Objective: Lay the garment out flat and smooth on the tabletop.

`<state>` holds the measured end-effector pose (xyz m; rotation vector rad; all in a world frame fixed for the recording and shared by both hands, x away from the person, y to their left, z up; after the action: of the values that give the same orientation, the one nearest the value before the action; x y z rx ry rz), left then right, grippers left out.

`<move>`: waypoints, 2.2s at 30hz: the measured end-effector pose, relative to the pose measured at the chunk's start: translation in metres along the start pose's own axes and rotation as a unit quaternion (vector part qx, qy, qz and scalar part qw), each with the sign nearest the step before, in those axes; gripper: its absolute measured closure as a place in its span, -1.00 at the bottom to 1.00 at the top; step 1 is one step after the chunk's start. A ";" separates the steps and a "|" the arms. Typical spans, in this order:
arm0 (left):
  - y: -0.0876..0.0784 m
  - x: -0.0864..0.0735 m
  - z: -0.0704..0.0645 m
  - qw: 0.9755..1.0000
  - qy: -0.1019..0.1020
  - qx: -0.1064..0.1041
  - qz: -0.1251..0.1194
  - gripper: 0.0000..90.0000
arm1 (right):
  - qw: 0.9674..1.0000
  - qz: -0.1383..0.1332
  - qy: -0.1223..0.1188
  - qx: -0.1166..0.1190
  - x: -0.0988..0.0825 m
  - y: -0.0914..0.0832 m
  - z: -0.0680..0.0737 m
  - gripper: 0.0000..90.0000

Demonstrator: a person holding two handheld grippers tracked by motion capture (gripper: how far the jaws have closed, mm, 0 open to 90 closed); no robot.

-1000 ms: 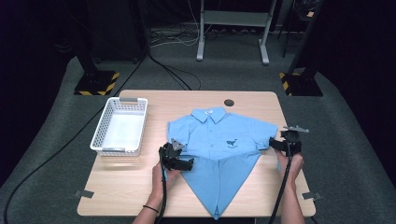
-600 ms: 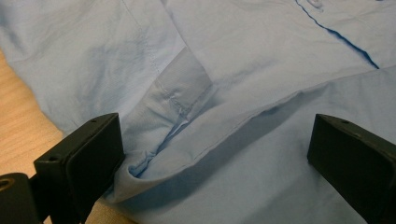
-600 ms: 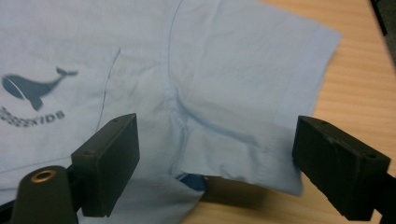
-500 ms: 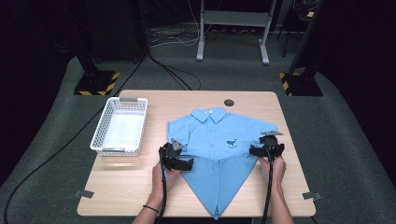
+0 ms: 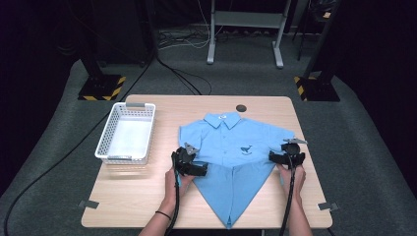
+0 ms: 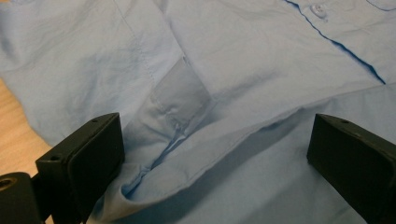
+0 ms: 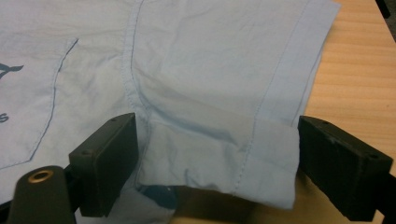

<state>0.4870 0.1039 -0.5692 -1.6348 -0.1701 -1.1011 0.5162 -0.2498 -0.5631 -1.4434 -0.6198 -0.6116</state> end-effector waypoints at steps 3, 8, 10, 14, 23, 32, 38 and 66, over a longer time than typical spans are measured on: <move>0.004 0.004 0.000 1.000 0.001 0.000 0.000 -0.92 | 1.000 -0.007 -0.001 -0.002 0.001 0.002 -0.002 -0.70; 0.007 0.007 -0.001 1.000 -0.002 0.001 -0.001 -0.92 | 1.000 -0.007 0.002 -0.004 0.006 0.006 -0.006 -0.70; 0.009 0.008 -0.001 1.000 -0.003 0.002 -0.001 -0.92 | 1.000 -0.007 0.002 -0.003 0.009 0.009 -0.007 -0.70; 0.013 0.013 0.000 1.000 -0.003 0.003 0.001 -0.92 | 1.000 -0.009 0.005 -0.004 0.013 0.013 -0.009 -0.70; 0.024 0.024 0.000 1.000 -0.005 0.005 0.000 -0.92 | 1.000 -0.009 0.000 -0.013 0.024 0.023 -0.013 -0.71; 0.031 0.033 0.002 1.000 0.003 -0.006 -0.008 -0.94 | 1.000 -0.010 0.009 -0.016 0.027 0.028 -0.017 -0.85; 0.005 0.019 0.000 0.998 -0.018 -0.016 -0.065 -1.00 | 0.999 -0.038 0.009 0.036 0.021 0.002 -0.012 -1.00; -0.001 0.028 -0.001 1.000 -0.004 0.016 -0.018 -0.98 | 0.996 -0.008 -0.067 0.063 -0.036 -0.026 0.038 -1.00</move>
<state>0.5012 0.0918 -0.5487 -1.6129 -0.2227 -1.1141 0.4716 -0.2122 -0.5687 -1.3693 -0.7629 -0.4808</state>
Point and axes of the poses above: each handheld gripper's, and its own axes: y roughly forward along the jaws, x roughly out of its top, z roughly to its left, the point moved 6 cm from there along y, roughly forward along the jaws, and after that the axes turned 3 degrees about y, right-handed, at the moved point
